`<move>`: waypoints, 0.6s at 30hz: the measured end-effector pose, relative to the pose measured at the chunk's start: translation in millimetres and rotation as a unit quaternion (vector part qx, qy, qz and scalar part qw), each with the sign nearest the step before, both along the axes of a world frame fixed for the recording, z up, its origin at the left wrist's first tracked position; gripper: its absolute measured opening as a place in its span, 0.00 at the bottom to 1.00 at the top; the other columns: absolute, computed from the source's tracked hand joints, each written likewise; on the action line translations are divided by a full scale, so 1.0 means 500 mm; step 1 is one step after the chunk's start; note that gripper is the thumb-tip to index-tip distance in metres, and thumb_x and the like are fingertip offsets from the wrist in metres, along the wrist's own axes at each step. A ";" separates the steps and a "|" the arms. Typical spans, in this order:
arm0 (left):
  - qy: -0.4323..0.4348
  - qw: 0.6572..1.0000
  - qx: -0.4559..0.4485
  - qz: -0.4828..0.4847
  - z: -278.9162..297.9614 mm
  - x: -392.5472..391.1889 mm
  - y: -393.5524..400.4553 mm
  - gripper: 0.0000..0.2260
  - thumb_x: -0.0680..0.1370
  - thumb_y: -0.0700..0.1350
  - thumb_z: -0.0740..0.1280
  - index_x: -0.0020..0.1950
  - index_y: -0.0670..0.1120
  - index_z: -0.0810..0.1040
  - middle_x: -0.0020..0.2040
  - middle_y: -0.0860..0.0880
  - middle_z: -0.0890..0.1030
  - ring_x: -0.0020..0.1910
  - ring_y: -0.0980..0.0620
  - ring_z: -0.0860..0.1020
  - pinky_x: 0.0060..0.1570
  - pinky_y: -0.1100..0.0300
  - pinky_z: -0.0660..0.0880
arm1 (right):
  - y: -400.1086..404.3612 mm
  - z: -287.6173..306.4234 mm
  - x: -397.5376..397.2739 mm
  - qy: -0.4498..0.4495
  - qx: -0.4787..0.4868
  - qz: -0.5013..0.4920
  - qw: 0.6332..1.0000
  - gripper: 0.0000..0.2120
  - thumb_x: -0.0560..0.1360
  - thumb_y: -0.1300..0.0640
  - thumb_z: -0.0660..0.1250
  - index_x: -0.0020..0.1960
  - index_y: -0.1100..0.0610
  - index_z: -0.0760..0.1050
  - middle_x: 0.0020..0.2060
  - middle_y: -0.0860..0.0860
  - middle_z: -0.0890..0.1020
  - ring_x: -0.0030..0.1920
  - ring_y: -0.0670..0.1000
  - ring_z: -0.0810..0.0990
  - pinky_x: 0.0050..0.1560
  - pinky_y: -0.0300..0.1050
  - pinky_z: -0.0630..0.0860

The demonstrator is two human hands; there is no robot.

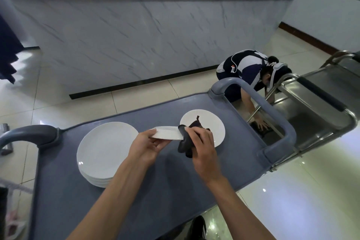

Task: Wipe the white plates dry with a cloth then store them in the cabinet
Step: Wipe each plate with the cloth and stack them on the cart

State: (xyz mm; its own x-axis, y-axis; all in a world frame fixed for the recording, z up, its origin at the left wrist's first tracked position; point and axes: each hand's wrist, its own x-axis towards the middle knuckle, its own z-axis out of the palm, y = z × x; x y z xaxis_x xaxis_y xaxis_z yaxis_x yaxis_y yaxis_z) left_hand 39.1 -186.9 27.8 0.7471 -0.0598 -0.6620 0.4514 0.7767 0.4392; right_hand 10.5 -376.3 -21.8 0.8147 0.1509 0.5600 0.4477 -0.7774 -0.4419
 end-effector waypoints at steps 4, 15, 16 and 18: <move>-0.013 1.000 0.021 -0.001 -0.004 0.004 0.000 0.12 0.82 0.32 0.61 0.65 0.33 0.70 0.57 0.36 0.80 0.51 0.41 0.81 0.38 0.43 0.83 | -0.018 -0.003 -0.008 0.021 -0.038 0.033 0.999 0.23 0.80 0.64 0.56 0.75 0.59 0.68 0.65 0.52 0.73 0.62 0.54 0.71 0.68 0.50 0.69; -0.036 0.998 0.023 0.036 -0.026 -0.008 0.024 0.16 0.83 0.36 0.61 0.71 0.35 0.70 0.62 0.38 0.79 0.57 0.41 0.80 0.37 0.47 0.84 | -0.002 0.024 -0.010 0.117 0.093 0.050 0.988 0.25 0.76 0.66 0.60 0.71 0.52 0.69 0.65 0.44 0.73 0.68 0.42 0.69 0.68 0.33 0.64; -0.040 0.998 0.027 0.041 -0.026 -0.008 0.026 0.16 0.83 0.36 0.61 0.71 0.35 0.70 0.63 0.38 0.79 0.58 0.41 0.80 0.38 0.47 0.84 | 0.000 0.030 -0.006 0.123 0.108 0.041 0.986 0.25 0.76 0.66 0.60 0.72 0.52 0.68 0.64 0.44 0.73 0.67 0.39 0.69 0.67 0.31 0.63; -0.054 0.997 0.043 0.046 -0.025 -0.009 0.028 0.16 0.83 0.36 0.61 0.72 0.36 0.70 0.63 0.39 0.79 0.60 0.41 0.80 0.43 0.45 0.83 | 0.006 0.042 0.004 0.130 0.134 0.025 0.982 0.26 0.75 0.67 0.61 0.72 0.52 0.69 0.64 0.42 0.74 0.66 0.35 0.68 0.66 0.27 0.61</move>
